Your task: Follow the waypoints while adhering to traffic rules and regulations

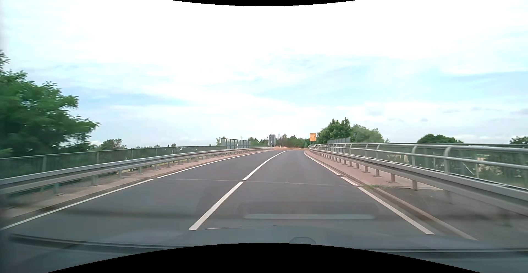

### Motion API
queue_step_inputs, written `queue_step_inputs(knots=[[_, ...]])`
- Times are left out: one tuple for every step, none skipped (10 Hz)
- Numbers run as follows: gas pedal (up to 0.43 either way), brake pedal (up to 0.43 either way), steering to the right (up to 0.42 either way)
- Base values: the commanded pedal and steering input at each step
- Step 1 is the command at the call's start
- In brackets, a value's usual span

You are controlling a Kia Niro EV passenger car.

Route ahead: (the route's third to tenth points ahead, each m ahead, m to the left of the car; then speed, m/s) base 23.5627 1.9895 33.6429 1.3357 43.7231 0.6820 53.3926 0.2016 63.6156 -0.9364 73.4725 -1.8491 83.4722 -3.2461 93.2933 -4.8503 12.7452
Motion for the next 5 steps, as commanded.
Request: queue_step_inputs(knots=[[0.228,0.0,0.007],[0.228,0.0,0.007],[0.228,0.0,0.007],[0.22,0.0,0.007],[0.22,0.0,0.007]])
